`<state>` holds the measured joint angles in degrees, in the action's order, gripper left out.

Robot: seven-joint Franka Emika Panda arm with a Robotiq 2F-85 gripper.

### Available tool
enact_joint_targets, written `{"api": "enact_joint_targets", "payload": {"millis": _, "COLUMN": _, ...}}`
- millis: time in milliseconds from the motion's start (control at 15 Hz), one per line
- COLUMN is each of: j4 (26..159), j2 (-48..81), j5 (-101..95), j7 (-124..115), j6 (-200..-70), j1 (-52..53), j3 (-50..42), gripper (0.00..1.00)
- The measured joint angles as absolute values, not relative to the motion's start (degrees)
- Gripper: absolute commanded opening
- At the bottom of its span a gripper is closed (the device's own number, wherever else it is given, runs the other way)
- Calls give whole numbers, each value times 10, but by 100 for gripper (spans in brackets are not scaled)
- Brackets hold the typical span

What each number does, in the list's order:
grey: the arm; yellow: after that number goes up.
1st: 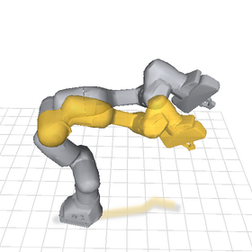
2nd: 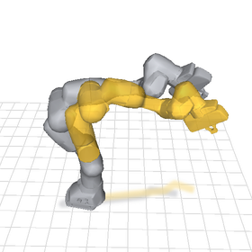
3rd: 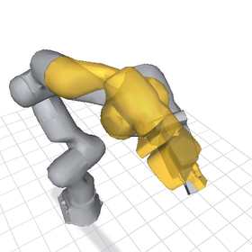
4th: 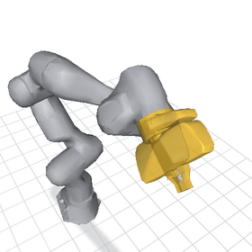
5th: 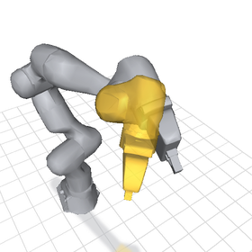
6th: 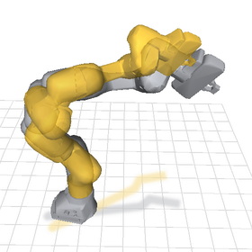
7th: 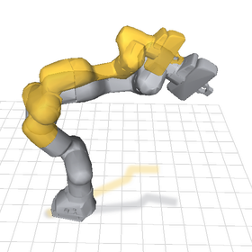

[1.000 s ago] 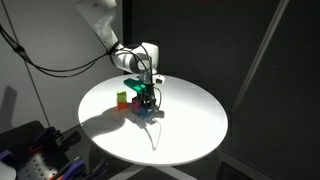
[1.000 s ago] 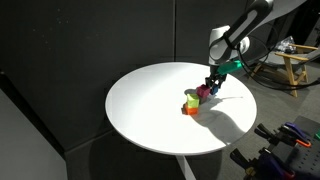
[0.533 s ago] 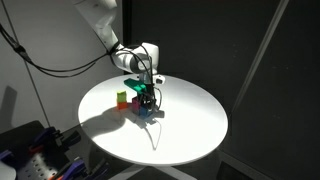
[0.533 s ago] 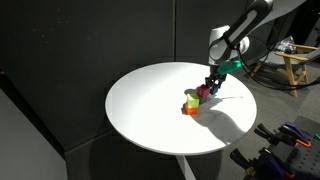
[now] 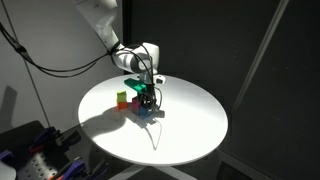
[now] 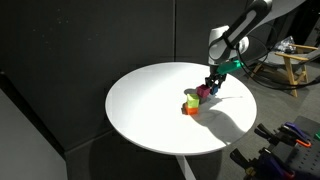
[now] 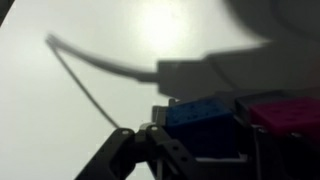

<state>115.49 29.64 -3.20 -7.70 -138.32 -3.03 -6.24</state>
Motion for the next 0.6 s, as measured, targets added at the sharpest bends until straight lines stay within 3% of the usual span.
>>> {"api": "enact_joint_targets", "payload": {"millis": 600, "j4": 1155, "j2": 285, "j5": -32, "j7": -77, "j6": -1383, "j1": -30, "j3": -62, "gripper": 34}}
